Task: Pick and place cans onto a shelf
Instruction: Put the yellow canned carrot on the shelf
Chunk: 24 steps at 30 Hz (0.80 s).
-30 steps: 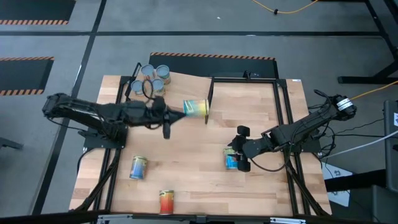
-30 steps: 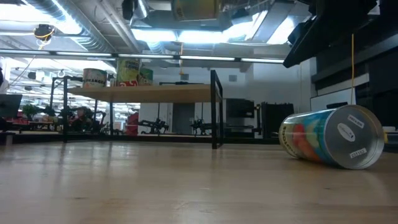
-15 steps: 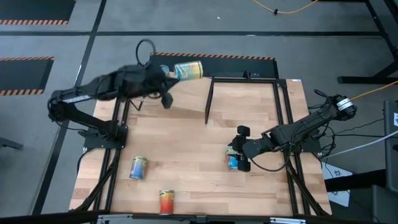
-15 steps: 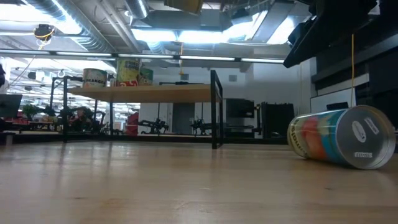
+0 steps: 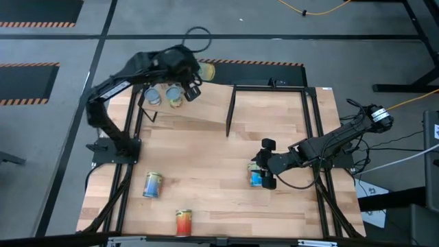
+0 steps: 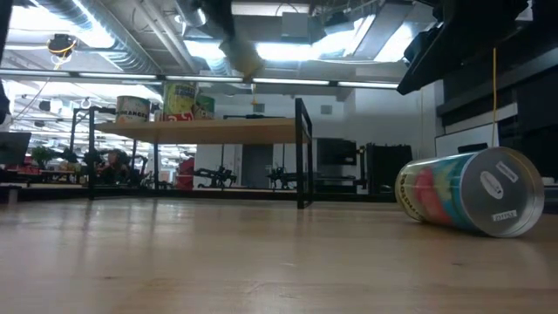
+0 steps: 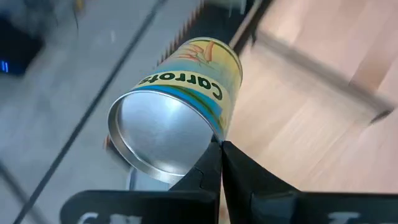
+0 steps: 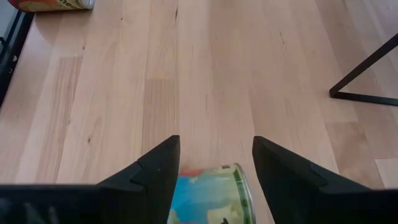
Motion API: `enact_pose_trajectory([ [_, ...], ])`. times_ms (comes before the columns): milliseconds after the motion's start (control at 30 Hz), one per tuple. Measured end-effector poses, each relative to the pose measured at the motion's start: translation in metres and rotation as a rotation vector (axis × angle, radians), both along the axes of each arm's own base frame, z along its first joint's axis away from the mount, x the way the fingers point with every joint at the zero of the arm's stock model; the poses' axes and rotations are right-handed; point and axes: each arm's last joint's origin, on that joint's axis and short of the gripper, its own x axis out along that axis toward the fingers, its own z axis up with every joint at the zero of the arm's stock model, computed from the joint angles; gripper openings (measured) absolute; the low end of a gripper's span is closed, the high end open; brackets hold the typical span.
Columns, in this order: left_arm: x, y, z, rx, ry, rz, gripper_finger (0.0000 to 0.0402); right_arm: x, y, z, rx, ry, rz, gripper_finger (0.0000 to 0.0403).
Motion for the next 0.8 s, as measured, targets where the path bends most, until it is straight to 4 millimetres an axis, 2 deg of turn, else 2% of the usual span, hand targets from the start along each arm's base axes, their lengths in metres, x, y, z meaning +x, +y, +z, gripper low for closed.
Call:
enact_pose_trajectory([
  [167,0.013,0.021,-0.03,-0.102,0.184,0.034,0.0,0.0,0.0,0.0,0.0,0.0,0.0,0.0207],
  [333,0.028,0.034,-0.054,-0.181,0.26,0.005,0.0,0.0,0.0,0.0,0.0,0.0,0.0,0.0207],
  [533,0.037,0.039,-0.065,-0.186,0.311,-0.033,0.0,0.0,0.0,0.0,0.0,0.0,0.0,0.0207],
  [800,0.036,0.036,-0.066,-0.242,0.306,-0.064,0.0,0.0,0.0,0.0,0.0,0.0,0.0,0.0207],
])
